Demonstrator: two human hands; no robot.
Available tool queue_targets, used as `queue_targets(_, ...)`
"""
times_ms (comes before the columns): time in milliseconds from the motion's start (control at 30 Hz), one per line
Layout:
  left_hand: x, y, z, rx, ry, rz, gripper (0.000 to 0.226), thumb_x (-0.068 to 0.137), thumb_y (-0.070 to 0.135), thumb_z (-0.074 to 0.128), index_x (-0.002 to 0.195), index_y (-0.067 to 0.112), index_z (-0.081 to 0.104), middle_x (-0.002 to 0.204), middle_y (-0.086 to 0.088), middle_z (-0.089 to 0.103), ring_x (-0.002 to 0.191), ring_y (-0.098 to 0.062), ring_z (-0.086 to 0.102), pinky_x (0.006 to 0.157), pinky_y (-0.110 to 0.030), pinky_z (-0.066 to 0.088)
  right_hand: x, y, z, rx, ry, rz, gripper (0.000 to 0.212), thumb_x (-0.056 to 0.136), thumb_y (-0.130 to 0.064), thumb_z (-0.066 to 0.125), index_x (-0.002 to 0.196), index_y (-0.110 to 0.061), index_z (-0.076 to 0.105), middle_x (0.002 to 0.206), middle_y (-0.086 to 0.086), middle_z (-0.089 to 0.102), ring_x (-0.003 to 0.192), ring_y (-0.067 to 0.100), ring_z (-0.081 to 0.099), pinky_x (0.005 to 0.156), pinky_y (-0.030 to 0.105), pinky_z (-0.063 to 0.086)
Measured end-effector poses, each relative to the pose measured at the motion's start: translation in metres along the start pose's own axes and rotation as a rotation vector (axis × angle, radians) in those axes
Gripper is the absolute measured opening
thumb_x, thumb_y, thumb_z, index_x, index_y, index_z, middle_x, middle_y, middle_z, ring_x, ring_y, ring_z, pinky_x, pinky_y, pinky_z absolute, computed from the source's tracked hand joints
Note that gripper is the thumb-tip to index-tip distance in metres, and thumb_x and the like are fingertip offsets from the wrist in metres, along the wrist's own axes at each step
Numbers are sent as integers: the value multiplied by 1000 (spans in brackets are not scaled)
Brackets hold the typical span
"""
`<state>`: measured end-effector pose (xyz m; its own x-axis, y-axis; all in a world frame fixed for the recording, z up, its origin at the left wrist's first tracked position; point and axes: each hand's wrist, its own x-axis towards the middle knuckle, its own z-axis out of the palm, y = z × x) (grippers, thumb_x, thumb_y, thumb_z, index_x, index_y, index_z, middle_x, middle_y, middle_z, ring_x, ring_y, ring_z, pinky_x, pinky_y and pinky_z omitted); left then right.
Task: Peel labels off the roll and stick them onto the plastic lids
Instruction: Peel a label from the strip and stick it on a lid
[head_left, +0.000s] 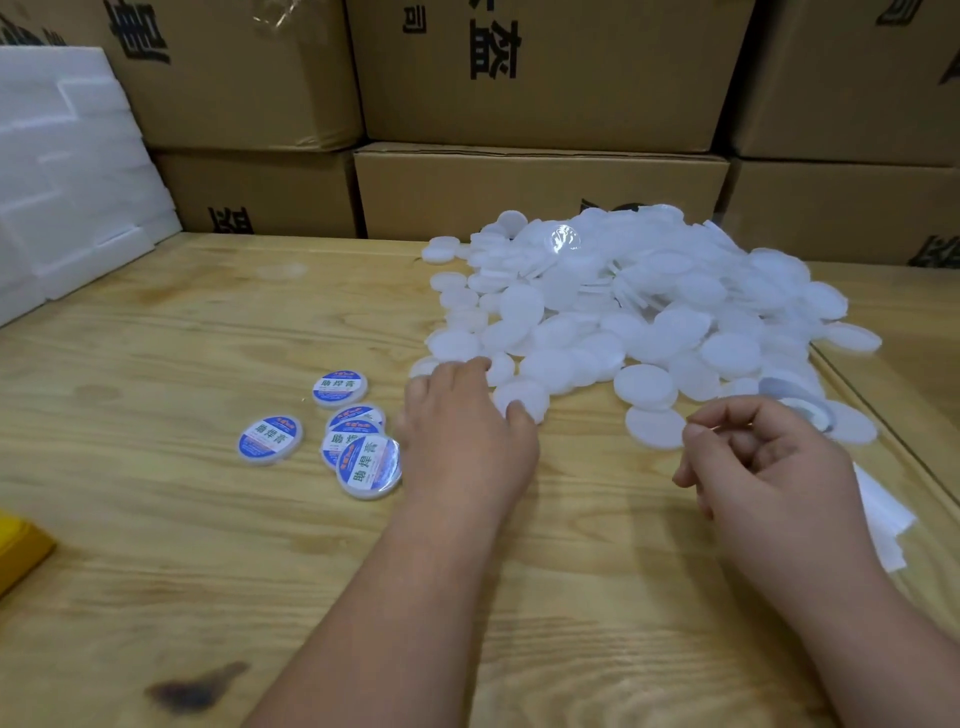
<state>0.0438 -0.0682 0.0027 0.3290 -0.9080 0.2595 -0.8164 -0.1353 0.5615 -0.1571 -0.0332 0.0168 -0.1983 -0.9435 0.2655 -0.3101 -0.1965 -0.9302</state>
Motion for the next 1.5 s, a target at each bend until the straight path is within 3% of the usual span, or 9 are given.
queue_targets(167, -23, -6, 1, 223, -125, -40, 50, 92, 49, 52, 138, 31, 52, 166, 5, 15, 148, -24, 8, 112, -44, 13, -1, 1, 3, 9, -21, 21, 14, 94, -14, 67, 84, -25, 65, 60, 1, 68, 51, -1, 56, 59, 21, 43)
queue_targets(400, -29, -7, 1, 158, -8, 5, 22, 93, 44, 58, 114, 40, 60, 126, 14, 57, 125, -19, 37, 81, -34, 14, 1, 3, 1, 29, -14, -67, 17, 93, -15, 69, 82, -27, 66, 57, 5, 64, 54, 2, 61, 56, 8, 44)
queue_targets(567, -17, -2, -2, -112, -56, 25, 54, 82, 25, 68, 130, 41, 51, 123, 3, 45, 116, -22, 48, 88, -29, 35, 17, -2, -33, 80, 318, -230, 7, 88, -25, 64, 84, -30, 64, 62, 7, 63, 52, 6, 59, 52, 16, 48)
queue_targets(733, -20, 3, 7, -347, -102, 143, 59, 84, 14, 69, 121, 54, 45, 120, 11, 32, 91, 11, 47, 70, 4, 30, 41, 4, -71, -34, 592, -90, 6, 84, -29, 57, 81, -30, 62, 80, 17, 68, 57, 14, 51, 56, 28, 41)
queue_targets(900, -23, 12, 9, -467, -126, 216, 59, 87, -1, 51, 113, 52, 49, 91, 15, 43, 82, 8, 49, 69, -3, 36, 44, 16, -71, -283, 409, 35, 18, 84, -46, 65, 80, -28, 66, 72, -15, 64, 62, 2, 55, 62, 30, 43)
queue_targets(967, -26, 14, 9, -492, -140, 239, 63, 85, -3, 49, 112, 55, 49, 88, 16, 43, 80, 3, 50, 68, -5, 36, 42, 17, -63, -403, 281, 23, 24, 80, -55, 72, 77, -32, 66, 81, -16, 61, 77, 4, 57, 65, 30, 43)
queue_targets(1067, -30, 17, 9, -515, -183, 295, 70, 85, -6, 43, 109, 60, 48, 101, 23, 44, 89, 10, 48, 75, -2, 36, 41, 20, -49, -688, 157, 26, 40, 66, -69, 79, 85, -38, 63, 103, -15, 46, 115, 16, 44, 99, 38, 40)
queue_targets(1200, -33, 21, 9, -521, -229, 309, 75, 83, -11, 37, 105, 58, 53, 105, 27, 38, 103, 4, 42, 86, -10, 34, 46, 22, -41, -822, 166, 52, 62, 57, -72, 82, 102, -40, 53, 119, -7, 37, 128, 25, 34, 109, 43, 26)
queue_targets(1500, -33, 20, 12, -500, -204, 313, 73, 78, -14, 35, 102, 52, 58, 112, 30, 36, 121, 11, 28, 96, 1, 19, 51, 36, -50, -747, 216, -50, 14, 83, -39, 78, 84, -38, 64, 129, -7, 53, 126, 21, 35, 108, 43, 27)
